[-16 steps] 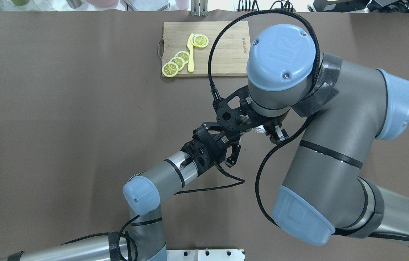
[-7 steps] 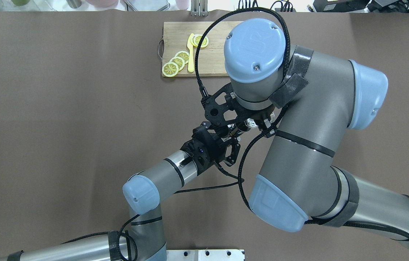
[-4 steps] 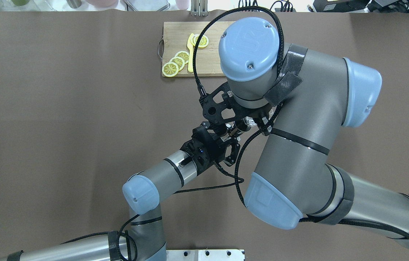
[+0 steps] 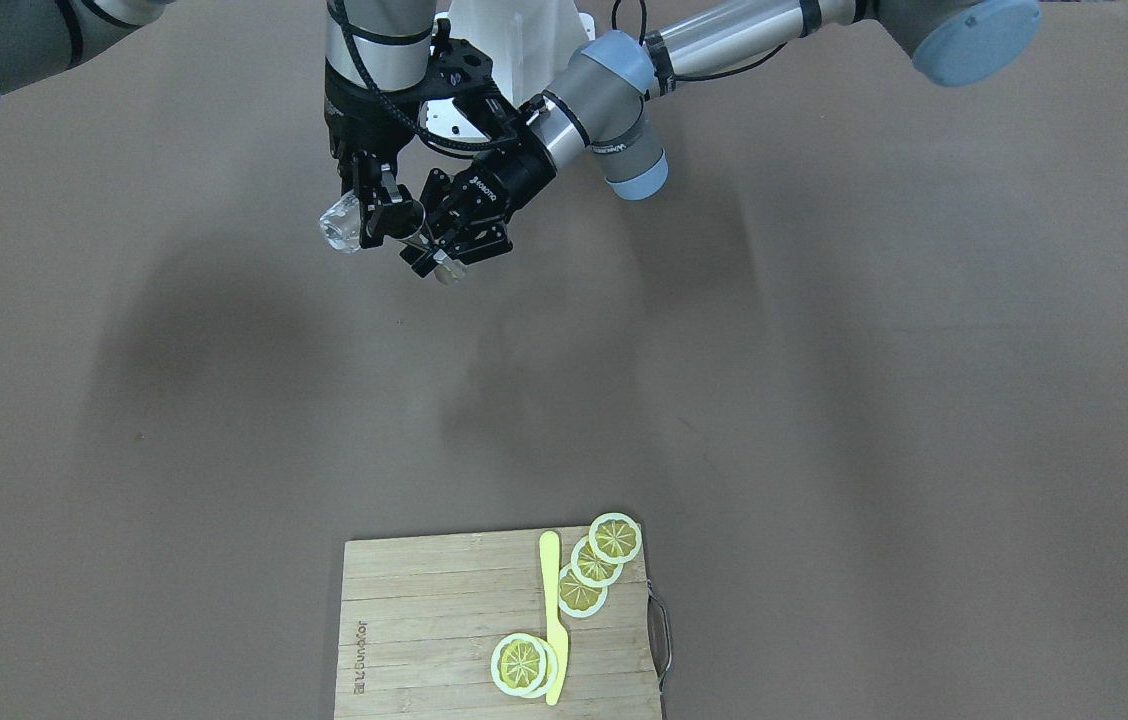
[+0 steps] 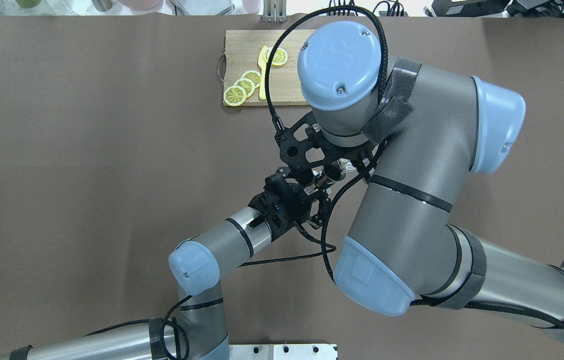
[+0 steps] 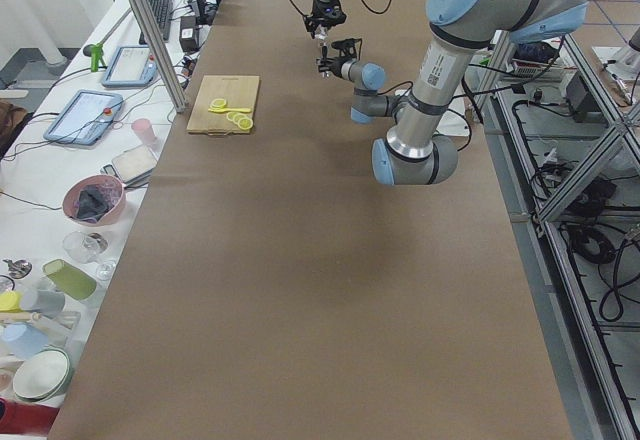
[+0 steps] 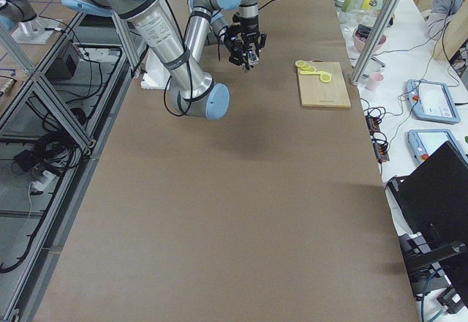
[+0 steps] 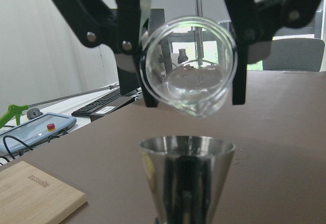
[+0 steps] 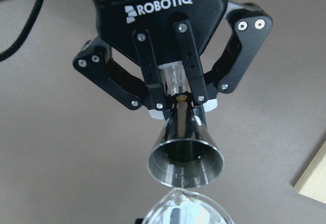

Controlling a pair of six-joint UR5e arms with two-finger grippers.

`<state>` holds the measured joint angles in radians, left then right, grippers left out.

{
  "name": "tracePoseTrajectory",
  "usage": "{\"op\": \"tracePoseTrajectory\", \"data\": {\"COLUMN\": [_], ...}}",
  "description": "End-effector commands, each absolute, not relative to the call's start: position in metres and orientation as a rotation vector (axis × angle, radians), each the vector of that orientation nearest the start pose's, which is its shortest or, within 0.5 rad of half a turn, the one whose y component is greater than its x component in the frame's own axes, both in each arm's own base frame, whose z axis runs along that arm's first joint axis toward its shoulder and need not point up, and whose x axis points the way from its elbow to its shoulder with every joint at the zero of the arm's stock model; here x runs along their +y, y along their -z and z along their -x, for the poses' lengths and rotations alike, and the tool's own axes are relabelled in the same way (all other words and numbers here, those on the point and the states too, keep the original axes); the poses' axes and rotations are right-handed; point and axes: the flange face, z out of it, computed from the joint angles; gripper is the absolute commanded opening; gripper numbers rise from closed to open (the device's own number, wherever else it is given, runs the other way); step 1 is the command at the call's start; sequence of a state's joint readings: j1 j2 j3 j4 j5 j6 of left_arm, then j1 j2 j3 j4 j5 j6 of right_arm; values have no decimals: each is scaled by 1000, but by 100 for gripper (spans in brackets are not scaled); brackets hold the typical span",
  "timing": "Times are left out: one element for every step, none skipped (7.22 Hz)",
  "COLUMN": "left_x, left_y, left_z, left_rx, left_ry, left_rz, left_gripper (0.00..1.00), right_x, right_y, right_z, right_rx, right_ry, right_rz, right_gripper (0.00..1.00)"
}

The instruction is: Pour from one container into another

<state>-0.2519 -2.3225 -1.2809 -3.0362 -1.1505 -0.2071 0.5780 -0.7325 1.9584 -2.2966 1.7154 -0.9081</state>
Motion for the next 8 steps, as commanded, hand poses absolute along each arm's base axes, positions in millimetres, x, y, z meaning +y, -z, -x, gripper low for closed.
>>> {"op": "tracePoseTrajectory", "data": {"left_x": [-342,-342,-342,-343,-343,-345,-346,-346], "left_y": [-174,-173,-174,-174,-174,-174,-175,-175], "left_z": [-626,-626,-626,-626,-626,-624,-623,-623], "left_rx": [1102,1103,1102,1101,1101,1098,1095,1096], "left_ry": [-350,-349,-350,-349,-349,-345,-346,-345], "left_rz": [-1560,-1560,-1560,-1560,-1560,-1562,-1563,-1563], "left_gripper": [0,0,0,0,0,0,0,0], "right_x": [-419,-420,-420,-421,-422,-424,-426,-427], "right_y": [-113,-112,-111,-111,-109,-107,-104,-103], "right_z": [422,423,423,423,425,429,431,432], "right_rx": [-177,-173,-168,-166,-166,-166,-166,-162], "right_ry": [1888,1887,1887,1887,1887,1887,1887,1887], "right_rz": [-571,-569,-566,-562,-560,-555,-555,-553], "right_gripper": [0,0,0,0,0,0,0,0]}}
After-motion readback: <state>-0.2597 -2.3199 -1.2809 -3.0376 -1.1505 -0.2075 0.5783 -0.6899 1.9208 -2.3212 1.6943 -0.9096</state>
